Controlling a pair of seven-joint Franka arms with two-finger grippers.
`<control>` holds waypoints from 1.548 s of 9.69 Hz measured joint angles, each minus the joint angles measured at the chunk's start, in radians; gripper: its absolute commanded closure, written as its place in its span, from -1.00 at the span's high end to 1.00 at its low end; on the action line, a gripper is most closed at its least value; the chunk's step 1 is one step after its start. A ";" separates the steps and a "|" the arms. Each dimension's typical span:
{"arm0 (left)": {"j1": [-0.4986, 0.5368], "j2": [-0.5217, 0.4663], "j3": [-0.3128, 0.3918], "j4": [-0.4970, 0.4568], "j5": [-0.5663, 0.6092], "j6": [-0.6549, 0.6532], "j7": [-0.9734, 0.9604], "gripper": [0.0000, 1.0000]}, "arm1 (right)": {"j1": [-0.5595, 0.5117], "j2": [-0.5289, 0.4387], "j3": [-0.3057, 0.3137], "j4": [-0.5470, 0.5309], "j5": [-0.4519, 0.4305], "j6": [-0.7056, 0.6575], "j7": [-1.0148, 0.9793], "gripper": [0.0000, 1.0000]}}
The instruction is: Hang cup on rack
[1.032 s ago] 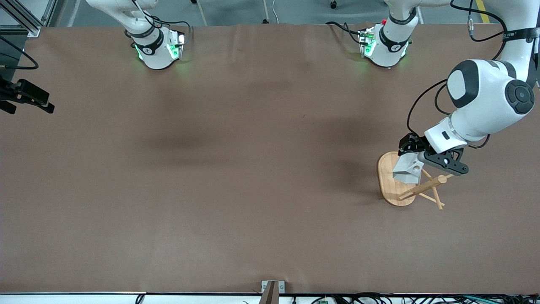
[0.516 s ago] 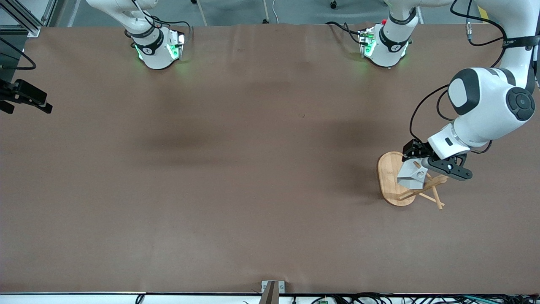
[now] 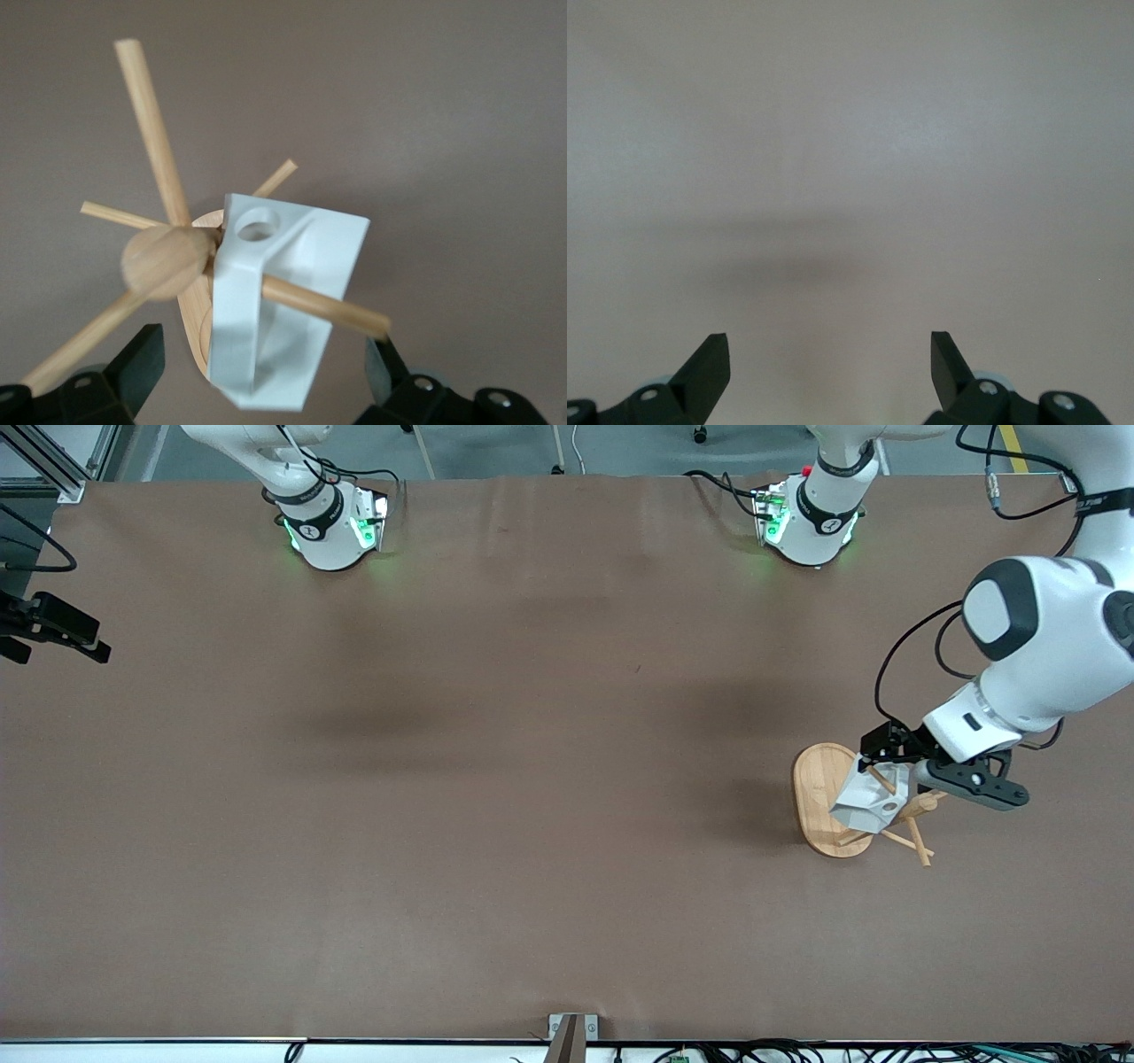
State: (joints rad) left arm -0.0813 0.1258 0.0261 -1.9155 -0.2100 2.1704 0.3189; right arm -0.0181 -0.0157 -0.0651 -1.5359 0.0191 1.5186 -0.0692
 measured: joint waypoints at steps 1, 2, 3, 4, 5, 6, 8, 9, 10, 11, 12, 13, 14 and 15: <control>-0.013 -0.035 0.010 0.045 0.007 -0.088 -0.073 1.00 | 0.000 0.000 0.000 0.000 0.000 0.000 0.000 1.00; -0.017 -0.067 0.015 0.111 0.031 -0.198 -0.130 1.00 | 0.000 0.000 0.000 -0.001 0.000 0.000 0.000 1.00; -0.016 -0.089 0.020 0.184 0.057 -0.308 -0.156 1.00 | 0.000 0.000 0.000 -0.001 0.000 0.000 0.000 1.00; -0.007 -0.099 0.025 0.259 0.072 -0.402 -0.162 1.00 | 0.000 0.000 0.000 -0.001 0.000 0.000 0.000 1.00; 0.013 -0.099 0.025 0.328 0.080 -0.483 -0.162 1.00 | 0.000 0.000 0.000 -0.001 0.000 0.000 -0.001 1.00; 0.045 -0.099 0.018 0.385 0.085 -0.563 -0.161 1.00 | 0.000 0.000 -0.001 -0.002 0.000 0.000 -0.001 1.00; 0.095 -0.100 -0.015 0.455 0.085 -0.642 -0.159 1.00 | -0.002 0.000 -0.001 -0.002 0.000 0.000 -0.001 1.00; 0.100 -0.102 -0.025 0.467 0.088 -0.650 -0.162 1.00 | -0.005 0.000 -0.002 -0.002 0.000 0.000 -0.001 1.00; 0.101 -0.109 -0.042 0.471 0.111 -0.671 -0.173 1.00 | -0.007 0.000 -0.002 -0.002 0.001 0.000 -0.002 1.00; 0.101 -0.116 -0.064 0.471 0.143 -0.691 -0.188 1.00 | -0.009 0.000 -0.002 -0.002 0.001 0.000 -0.002 1.00; 0.103 -0.120 -0.098 0.470 0.194 -0.699 -0.202 1.00 | -0.009 0.000 -0.002 -0.002 0.001 0.000 -0.002 1.00; 0.102 -0.124 -0.139 0.467 0.233 -0.700 -0.222 1.00 | -0.009 0.000 -0.001 -0.002 0.001 0.000 -0.003 1.00; 0.102 -0.126 -0.161 0.458 0.240 -0.696 -0.237 1.00 | -0.010 0.000 -0.001 -0.002 0.001 0.000 -0.003 1.00; 0.102 -0.130 -0.164 0.440 0.237 -0.687 -0.239 1.00 | -0.011 0.000 -0.002 -0.002 0.001 0.000 -0.003 1.00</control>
State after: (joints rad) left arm 0.0212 -0.0047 -0.1375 -1.4760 0.0266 1.4831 0.0802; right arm -0.0289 -0.0156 -0.0667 -1.5382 0.0204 1.5185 -0.0723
